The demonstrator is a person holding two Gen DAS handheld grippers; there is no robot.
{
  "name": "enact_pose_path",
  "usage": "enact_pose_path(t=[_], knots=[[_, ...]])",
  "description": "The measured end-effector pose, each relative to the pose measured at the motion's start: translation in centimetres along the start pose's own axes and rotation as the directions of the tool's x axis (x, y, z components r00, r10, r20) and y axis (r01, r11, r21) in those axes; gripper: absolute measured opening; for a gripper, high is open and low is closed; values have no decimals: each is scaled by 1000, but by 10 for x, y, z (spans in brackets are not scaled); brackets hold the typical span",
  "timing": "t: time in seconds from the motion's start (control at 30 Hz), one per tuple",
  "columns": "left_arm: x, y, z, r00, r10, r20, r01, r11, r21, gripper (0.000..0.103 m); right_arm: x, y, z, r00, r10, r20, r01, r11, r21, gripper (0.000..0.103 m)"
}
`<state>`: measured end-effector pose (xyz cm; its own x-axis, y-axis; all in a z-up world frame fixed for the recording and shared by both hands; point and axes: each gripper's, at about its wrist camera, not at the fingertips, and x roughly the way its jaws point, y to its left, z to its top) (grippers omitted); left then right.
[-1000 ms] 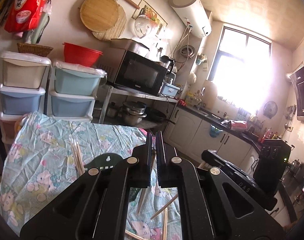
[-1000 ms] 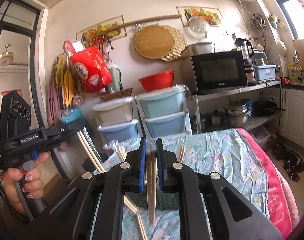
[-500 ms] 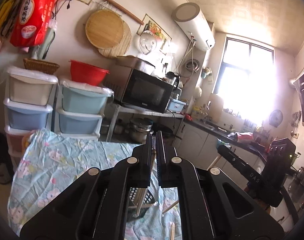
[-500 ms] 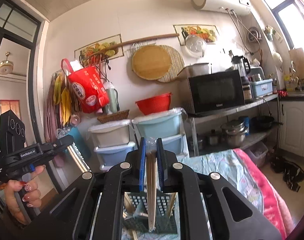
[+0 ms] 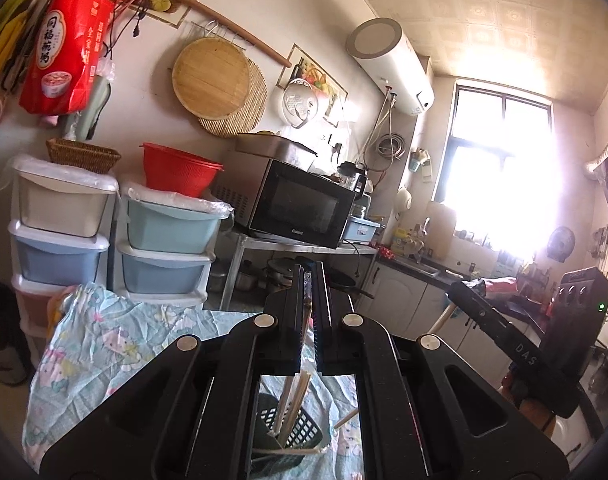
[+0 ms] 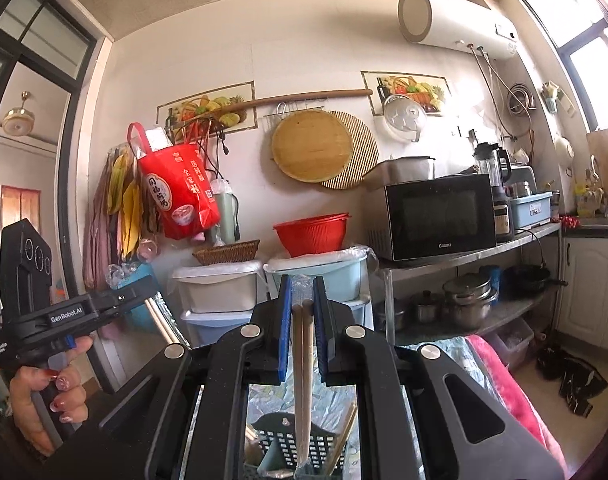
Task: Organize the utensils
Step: 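Lower the chopsticks into the green holder slots and open both tools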
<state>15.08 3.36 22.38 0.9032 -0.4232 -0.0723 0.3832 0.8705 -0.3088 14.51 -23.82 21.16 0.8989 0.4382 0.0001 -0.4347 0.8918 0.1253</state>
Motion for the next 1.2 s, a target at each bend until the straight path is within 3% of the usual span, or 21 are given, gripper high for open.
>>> enact_pose_path(t=[0.37,1.2], knots=[[27,4,-20,1000,27,-12,-26,999,42,2,26,-4,-8,999,-32,-11,31,999,-19,10],[60,21,-69,993,46,-112,-43,999,31,2,53,-11,-57,995,-59,-84,59,998,-1,10]])
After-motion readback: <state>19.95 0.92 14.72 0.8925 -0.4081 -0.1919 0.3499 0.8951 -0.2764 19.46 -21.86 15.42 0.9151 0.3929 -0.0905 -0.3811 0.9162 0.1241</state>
